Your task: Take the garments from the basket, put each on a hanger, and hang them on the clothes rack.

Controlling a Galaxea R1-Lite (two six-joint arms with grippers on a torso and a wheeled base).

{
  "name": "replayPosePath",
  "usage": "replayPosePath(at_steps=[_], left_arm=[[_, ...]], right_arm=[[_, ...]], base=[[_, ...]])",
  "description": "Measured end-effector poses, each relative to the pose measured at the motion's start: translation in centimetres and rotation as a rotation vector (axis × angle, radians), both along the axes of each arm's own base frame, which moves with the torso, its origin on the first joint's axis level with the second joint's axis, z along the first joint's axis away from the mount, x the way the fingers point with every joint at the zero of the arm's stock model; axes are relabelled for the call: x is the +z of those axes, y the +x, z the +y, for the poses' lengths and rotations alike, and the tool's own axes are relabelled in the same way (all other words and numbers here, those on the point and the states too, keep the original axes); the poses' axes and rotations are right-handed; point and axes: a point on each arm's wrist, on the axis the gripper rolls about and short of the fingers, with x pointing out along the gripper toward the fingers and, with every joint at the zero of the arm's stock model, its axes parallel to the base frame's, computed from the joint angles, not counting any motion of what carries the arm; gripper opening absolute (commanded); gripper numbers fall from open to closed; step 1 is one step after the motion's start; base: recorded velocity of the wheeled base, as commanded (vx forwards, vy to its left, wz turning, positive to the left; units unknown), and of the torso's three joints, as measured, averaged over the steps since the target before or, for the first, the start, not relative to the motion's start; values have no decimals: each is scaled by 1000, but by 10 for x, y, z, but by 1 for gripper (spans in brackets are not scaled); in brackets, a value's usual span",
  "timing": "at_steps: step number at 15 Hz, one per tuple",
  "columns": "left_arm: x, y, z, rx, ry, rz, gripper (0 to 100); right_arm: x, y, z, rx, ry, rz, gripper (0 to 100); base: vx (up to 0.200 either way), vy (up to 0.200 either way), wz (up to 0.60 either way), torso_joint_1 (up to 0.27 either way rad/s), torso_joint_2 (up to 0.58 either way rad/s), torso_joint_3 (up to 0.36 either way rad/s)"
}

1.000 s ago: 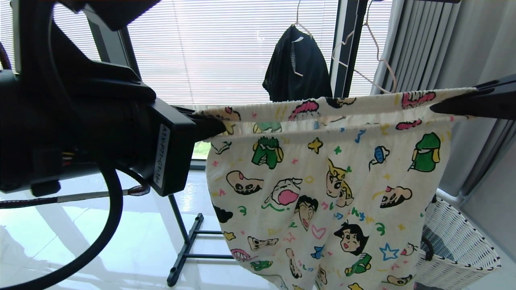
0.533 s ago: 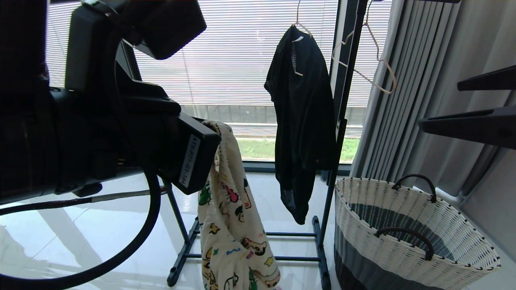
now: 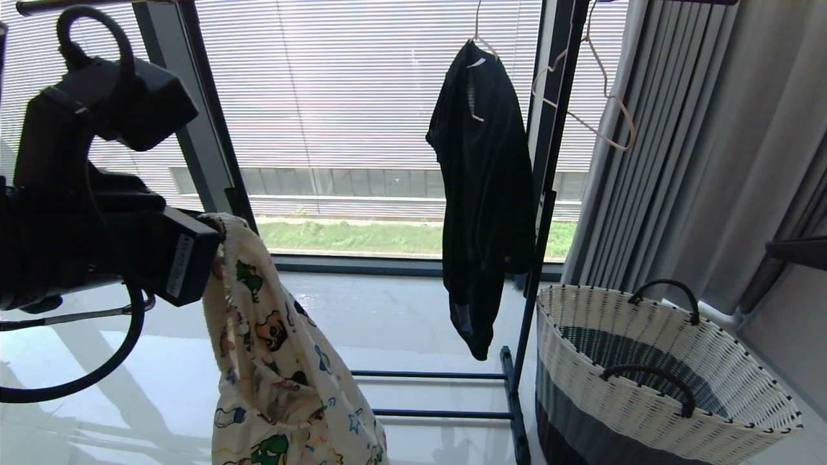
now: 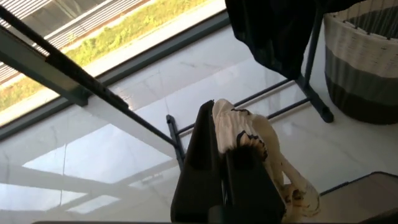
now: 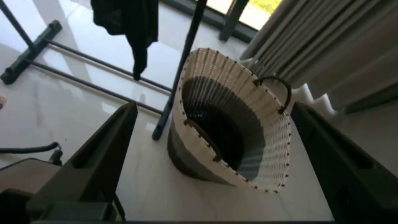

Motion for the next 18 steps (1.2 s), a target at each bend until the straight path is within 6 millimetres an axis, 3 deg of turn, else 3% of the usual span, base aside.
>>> replayPosePath(at_steps=[2, 7, 13, 18], left_arm=[[-17, -8, 30, 90, 1, 29, 0], [-28, -11, 58, 255, -34, -82, 0], [-34, -12, 65, 299, -37, -95, 0], [-37, -13, 65, 299, -34, -86, 0]], right_arm=[[-20, -8, -12, -95, -53, 36, 100], [-42, -12, -20, -203, -97, 8, 100], [-41, -1, -17, -261, 34, -41, 100], [-42, 3, -15, -260, 39, -32, 100]], base=[[0, 0, 0, 0, 0, 0], [0, 0, 0, 0, 0, 0], [0, 0, 0, 42, -157, -160], [0, 0, 0, 174, -509, -295]])
